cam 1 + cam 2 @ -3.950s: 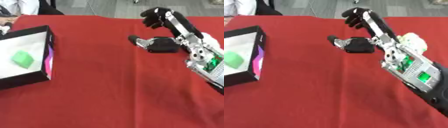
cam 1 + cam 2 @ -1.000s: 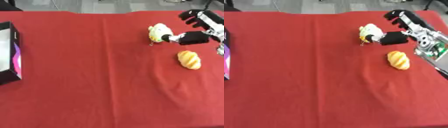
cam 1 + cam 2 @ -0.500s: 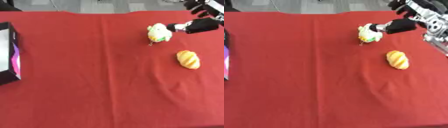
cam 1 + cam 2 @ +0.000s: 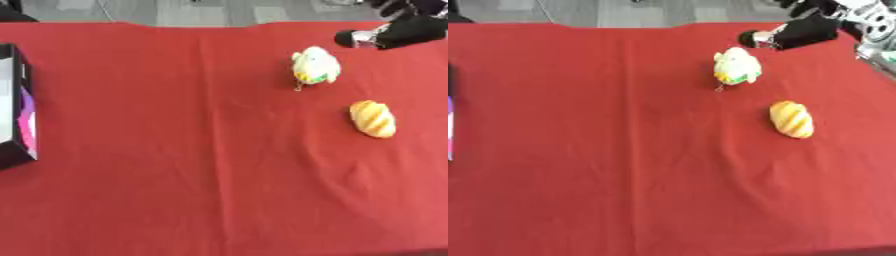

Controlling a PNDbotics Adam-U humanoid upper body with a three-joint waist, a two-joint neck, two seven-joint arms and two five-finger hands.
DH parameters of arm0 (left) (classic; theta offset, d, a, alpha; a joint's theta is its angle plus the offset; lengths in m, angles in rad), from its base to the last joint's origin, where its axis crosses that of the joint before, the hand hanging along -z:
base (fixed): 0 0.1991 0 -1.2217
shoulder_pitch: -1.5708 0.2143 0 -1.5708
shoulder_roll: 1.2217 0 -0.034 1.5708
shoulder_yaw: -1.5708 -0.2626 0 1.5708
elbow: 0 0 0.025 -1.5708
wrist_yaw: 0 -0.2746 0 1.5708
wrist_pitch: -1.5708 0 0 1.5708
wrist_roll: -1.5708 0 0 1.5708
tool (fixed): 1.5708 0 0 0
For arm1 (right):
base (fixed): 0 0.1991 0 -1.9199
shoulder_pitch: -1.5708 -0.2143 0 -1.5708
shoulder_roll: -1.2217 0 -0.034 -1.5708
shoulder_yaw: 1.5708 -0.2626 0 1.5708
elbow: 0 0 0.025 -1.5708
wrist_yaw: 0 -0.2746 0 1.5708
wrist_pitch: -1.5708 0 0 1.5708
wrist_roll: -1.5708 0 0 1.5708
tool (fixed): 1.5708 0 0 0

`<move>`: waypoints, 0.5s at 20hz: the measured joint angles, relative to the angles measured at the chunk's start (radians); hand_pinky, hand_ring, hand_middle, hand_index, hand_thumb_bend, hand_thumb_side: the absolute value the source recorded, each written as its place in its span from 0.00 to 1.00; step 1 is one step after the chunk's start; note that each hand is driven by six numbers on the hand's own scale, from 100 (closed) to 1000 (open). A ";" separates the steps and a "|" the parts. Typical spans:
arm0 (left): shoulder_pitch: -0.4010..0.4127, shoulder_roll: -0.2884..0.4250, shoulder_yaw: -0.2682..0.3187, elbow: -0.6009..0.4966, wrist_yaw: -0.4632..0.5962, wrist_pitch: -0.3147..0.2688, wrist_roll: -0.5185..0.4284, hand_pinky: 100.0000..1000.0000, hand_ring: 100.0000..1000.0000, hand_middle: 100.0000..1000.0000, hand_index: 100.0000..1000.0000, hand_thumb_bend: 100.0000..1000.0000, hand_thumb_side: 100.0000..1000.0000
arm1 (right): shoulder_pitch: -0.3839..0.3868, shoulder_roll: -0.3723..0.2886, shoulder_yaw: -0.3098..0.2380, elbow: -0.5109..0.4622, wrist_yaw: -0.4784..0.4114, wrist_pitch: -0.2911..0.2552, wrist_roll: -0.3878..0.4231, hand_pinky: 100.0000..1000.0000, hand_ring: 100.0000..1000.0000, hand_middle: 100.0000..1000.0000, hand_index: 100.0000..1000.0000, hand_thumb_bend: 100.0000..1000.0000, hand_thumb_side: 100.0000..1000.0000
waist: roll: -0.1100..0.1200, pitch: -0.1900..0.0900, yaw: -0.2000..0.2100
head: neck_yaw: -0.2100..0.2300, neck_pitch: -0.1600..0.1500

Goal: Pick up the objects with one hand, pass them to the other hand, and then place them into the box on the other side of the table.

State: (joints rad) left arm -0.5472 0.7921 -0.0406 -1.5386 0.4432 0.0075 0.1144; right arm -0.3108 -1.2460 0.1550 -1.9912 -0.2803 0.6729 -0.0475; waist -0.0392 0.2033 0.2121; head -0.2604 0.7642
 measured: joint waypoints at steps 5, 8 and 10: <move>-0.001 0.000 0.000 -0.004 0.004 0.003 0.003 0.89 0.76 0.67 0.70 0.00 0.54 | 0.018 -0.011 -0.019 0.000 -0.012 0.009 0.039 0.84 0.85 0.82 0.85 0.57 0.38 | 0.000 0.008 0.004 | -0.013 0.000; -0.009 0.000 0.000 -0.005 0.005 0.004 0.004 0.89 0.76 0.67 0.70 0.00 0.53 | 0.021 -0.015 -0.027 0.000 0.001 0.004 0.089 0.86 0.87 0.83 0.86 0.60 0.35 | 0.000 0.016 0.009 | -0.022 0.000; -0.012 0.000 0.000 -0.005 0.005 0.004 0.004 0.89 0.76 0.67 0.70 0.00 0.53 | 0.021 -0.019 -0.032 0.000 0.023 -0.003 0.123 0.86 0.87 0.83 0.86 0.60 0.34 | 0.000 0.022 0.015 | -0.030 0.000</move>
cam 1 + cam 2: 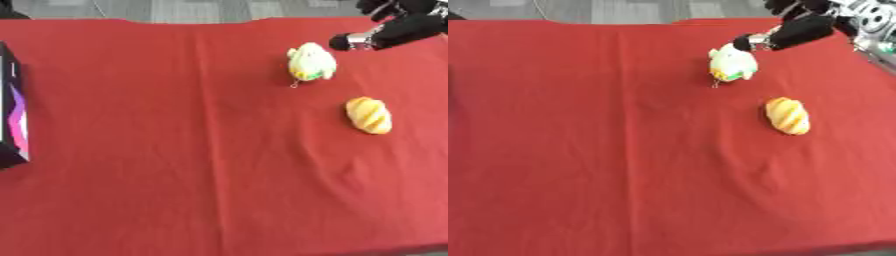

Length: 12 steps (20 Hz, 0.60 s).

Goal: Pick up the objects with one hand, pass them to the other hand, and then place them into the box on the other side of the table.

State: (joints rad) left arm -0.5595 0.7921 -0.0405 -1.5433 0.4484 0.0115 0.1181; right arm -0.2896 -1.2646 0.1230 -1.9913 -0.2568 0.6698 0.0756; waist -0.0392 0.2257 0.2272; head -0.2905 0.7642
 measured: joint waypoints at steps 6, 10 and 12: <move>-0.004 0.000 0.000 -0.004 0.000 0.002 0.003 0.89 0.76 0.67 0.70 0.00 0.53 | 0.001 0.000 -0.028 0.000 0.045 -0.003 0.037 0.86 0.87 0.84 0.86 0.60 0.33 | 0.000 0.023 0.015 | -0.025 0.000; -0.005 0.000 0.000 -0.010 0.000 0.001 0.004 0.89 0.76 0.67 0.70 0.00 0.53 | 0.001 0.000 -0.038 0.000 0.059 -0.006 0.027 0.86 0.87 0.84 0.86 0.60 0.33 | 0.000 0.033 0.023 | -0.041 0.000; -0.008 0.000 0.001 -0.015 0.000 -0.001 0.006 0.89 0.76 0.66 0.70 0.00 0.53 | 0.003 -0.002 -0.045 0.000 0.065 -0.005 0.020 0.87 0.88 0.84 0.87 0.61 0.33 | 0.000 0.044 0.034 | -0.048 -0.001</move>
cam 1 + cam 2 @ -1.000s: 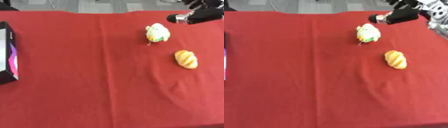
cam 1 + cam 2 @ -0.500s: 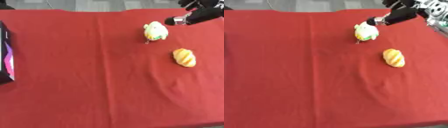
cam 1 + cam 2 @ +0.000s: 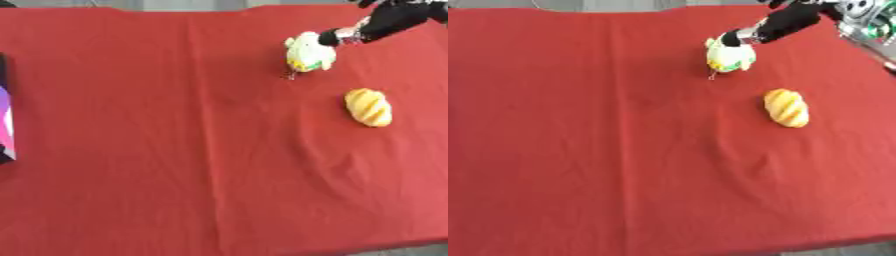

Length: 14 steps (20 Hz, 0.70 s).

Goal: Pick up the objects with one hand, pass them to the other hand, and then place them into the box on the other side of the table.

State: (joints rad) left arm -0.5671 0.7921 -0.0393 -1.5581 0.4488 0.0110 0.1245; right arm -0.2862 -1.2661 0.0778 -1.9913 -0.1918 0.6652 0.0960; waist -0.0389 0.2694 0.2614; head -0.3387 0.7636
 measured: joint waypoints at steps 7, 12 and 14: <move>-0.005 0.000 0.009 -0.016 0.008 -0.003 0.010 0.89 0.76 0.66 0.69 0.00 0.53 | 0.026 -0.001 -0.035 0.004 0.027 0.030 -0.036 0.86 0.89 0.85 0.87 0.60 0.31 | 0.000 0.045 0.038 | -0.018 -0.030; -0.008 0.000 0.012 -0.023 0.009 -0.005 0.015 0.90 0.76 0.65 0.69 0.00 0.53 | 0.038 0.000 -0.052 0.046 0.025 0.017 -0.051 0.86 0.89 0.85 0.87 0.58 0.31 | 0.000 0.060 0.057 | -0.026 -0.057; -0.008 0.000 0.013 -0.023 0.009 -0.004 0.017 0.90 0.76 0.65 0.69 0.00 0.53 | 0.041 0.002 -0.055 0.065 0.020 0.009 -0.049 0.86 0.89 0.86 0.87 0.56 0.31 | 0.000 0.065 0.061 | -0.030 -0.064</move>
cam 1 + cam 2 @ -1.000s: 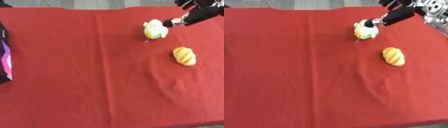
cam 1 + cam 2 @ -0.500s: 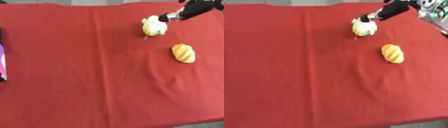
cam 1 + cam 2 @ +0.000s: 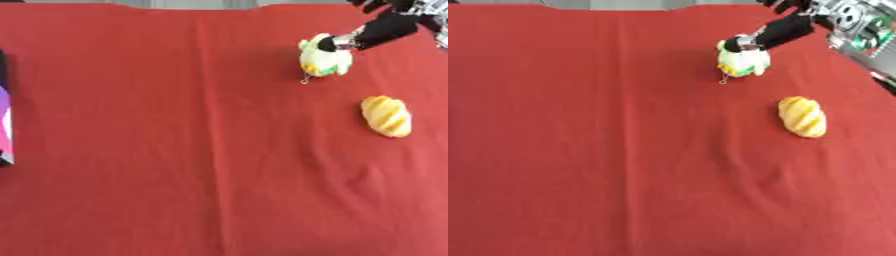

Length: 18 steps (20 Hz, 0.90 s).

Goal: Pick up the objects with one hand, pass them to the other hand, and then place them into the box on the other side of the table.

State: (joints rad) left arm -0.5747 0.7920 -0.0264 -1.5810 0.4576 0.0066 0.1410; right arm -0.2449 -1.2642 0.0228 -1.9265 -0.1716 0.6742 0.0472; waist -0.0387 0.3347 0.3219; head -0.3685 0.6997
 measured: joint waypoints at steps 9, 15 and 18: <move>0.000 0.000 0.005 0.000 0.006 0.000 0.000 0.90 0.76 0.65 0.68 0.00 0.53 | 0.008 0.010 -0.025 0.085 -0.031 -0.020 0.021 0.84 0.88 0.85 0.84 0.35 0.09 | 0.000 0.014 0.017 | -0.013 -0.019; 0.000 0.000 0.005 0.000 0.007 0.000 0.000 0.90 0.76 0.65 0.68 0.00 0.53 | 0.017 0.023 -0.035 0.119 -0.033 -0.010 0.017 0.84 0.87 0.84 0.83 0.36 0.17 | 0.000 0.023 0.025 | -0.017 -0.026; 0.000 0.000 0.006 0.000 0.007 0.000 0.000 0.90 0.76 0.64 0.68 0.00 0.53 | 0.021 0.029 -0.036 0.121 -0.039 -0.012 0.017 0.83 0.87 0.84 0.83 0.35 0.13 | 0.000 0.027 0.027 | -0.019 -0.027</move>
State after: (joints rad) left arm -0.5747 0.7918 -0.0208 -1.5812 0.4644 0.0065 0.1410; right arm -0.2241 -1.2352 -0.0136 -1.8058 -0.2104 0.6622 0.0643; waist -0.0391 0.3618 0.3486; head -0.3871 0.6731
